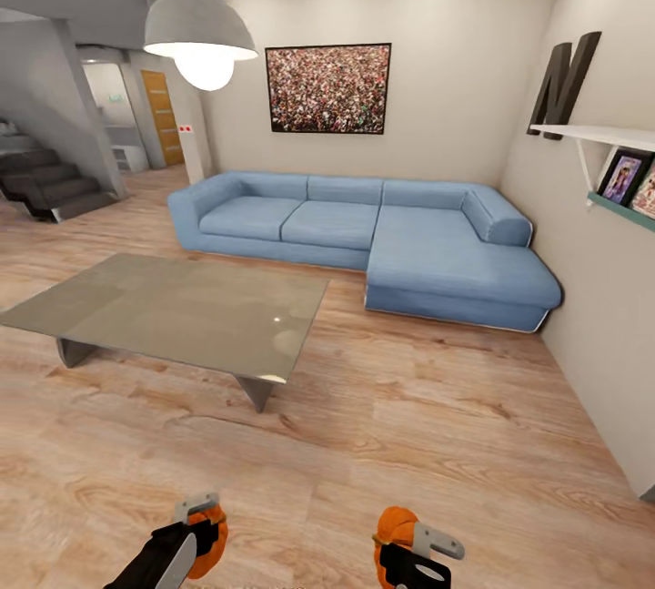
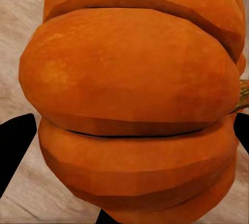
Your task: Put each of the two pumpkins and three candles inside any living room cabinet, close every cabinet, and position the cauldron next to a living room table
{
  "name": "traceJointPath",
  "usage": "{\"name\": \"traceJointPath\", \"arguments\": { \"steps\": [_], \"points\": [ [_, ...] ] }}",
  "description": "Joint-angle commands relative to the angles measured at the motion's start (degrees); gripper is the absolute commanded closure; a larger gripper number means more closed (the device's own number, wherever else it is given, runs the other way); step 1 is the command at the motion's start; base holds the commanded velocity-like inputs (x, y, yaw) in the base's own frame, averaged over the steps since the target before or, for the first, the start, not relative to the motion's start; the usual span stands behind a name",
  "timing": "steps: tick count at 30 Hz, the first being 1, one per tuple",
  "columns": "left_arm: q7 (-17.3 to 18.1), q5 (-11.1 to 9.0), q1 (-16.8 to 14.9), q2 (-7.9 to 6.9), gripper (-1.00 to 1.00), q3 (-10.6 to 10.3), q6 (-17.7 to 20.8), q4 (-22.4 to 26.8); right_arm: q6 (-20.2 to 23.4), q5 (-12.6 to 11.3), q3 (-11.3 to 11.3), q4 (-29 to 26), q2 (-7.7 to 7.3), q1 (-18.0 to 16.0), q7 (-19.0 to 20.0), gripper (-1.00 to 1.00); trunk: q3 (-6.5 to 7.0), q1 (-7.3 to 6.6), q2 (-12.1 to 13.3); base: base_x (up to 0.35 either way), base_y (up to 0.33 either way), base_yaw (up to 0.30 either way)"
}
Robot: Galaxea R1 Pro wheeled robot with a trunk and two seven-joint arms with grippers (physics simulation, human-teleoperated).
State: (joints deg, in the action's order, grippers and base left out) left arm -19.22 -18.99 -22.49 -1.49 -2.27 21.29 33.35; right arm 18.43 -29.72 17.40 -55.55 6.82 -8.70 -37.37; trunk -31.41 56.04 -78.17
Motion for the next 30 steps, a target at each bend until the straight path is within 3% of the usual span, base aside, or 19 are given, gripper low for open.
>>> {"name": "traceJointPath", "arguments": {
  "steps": [1,30],
  "points": [
    [-0.2,0.18,-0.01,0.0,1.0,-0.02,0.04,0.03,-0.06,-0.1,0.0,0.03,-0.02,-0.02,0.11,1.0,0.0,0.0,0.0,-0.053,0.0,0.276],
    [-0.2,0.18,-0.01,0.0,1.0,-0.02,0.06,0.04,-0.04,-0.07,0.09,0.7,-0.01,-0.02,0.15,1.0,0.0,0.0,0.0,-0.025,0.0,0.281]
  ]
}}
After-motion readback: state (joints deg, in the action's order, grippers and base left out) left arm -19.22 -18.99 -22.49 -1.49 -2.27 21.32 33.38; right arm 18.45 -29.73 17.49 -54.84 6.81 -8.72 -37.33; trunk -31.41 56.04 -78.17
